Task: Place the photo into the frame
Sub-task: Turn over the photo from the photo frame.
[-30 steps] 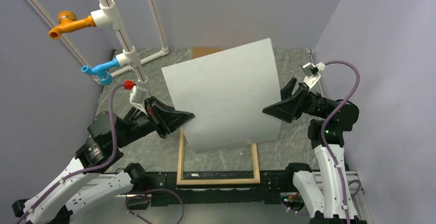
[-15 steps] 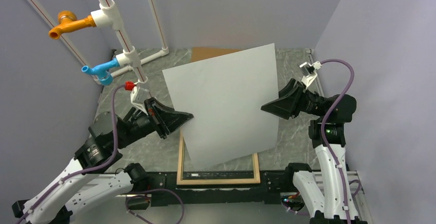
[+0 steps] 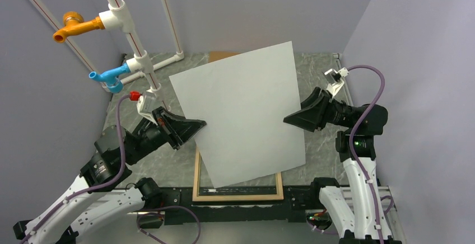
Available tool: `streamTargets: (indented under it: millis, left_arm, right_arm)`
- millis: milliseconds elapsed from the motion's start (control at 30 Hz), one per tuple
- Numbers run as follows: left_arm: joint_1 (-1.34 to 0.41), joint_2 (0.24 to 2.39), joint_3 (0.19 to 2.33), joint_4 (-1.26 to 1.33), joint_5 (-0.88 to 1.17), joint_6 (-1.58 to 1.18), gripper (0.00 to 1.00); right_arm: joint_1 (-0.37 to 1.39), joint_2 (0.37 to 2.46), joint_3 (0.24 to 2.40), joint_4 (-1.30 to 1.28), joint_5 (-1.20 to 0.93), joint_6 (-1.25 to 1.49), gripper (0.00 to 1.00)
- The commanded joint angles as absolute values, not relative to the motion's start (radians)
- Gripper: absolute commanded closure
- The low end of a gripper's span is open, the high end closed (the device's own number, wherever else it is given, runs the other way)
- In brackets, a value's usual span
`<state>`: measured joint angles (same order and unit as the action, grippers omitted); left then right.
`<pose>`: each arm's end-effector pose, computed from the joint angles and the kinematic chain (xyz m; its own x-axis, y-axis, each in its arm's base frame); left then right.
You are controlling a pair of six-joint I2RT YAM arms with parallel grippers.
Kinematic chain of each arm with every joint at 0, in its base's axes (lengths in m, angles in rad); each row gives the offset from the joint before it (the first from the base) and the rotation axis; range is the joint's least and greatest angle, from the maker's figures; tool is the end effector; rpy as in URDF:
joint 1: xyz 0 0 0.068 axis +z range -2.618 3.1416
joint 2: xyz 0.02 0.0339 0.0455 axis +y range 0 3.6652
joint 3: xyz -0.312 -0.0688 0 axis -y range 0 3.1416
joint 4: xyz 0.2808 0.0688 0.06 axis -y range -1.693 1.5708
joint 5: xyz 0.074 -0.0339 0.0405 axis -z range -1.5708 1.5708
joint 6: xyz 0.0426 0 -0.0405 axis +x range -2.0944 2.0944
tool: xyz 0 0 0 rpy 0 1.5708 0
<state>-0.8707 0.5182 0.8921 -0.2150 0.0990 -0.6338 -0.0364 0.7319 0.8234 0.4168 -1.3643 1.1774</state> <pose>0.0634 -0.0818 0.4449 -0.4058 -0.4330 -0.8049 0.7243 0.3848 -0.5721 0.1357 0.0368 0.4477 -0.5958 0.2112 -0.7748 -0.7739 0.1068 0.6242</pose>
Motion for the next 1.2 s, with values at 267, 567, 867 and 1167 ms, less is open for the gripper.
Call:
streamTargets:
  millis: [267,567,867,1167]
  left_arm:
    - [-0.867,0.493,0.881,-0.198,0.028,-0.660,0.82]
    - [-0.868,0.502,0.885,-0.220,0.016,-0.655,0.03]
    - [-0.867,0.529,0.912,-0.339,-0.012,-0.643,0.01]
    - [-0.868,0.618,0.963,-0.655,-0.198,-0.645,0.00]
  right_arm:
    - [-0.025,0.736,0.889,0.280,-1.368,1.054,1.00]
    - [-0.026,0.751,0.919,0.136,-1.340,0.932,1.00]
    - [-0.026,0.777,0.926,0.014,-1.288,0.847,1.00]
    - [-0.026,0.825,0.943,-0.184,-1.199,0.721,1.00]
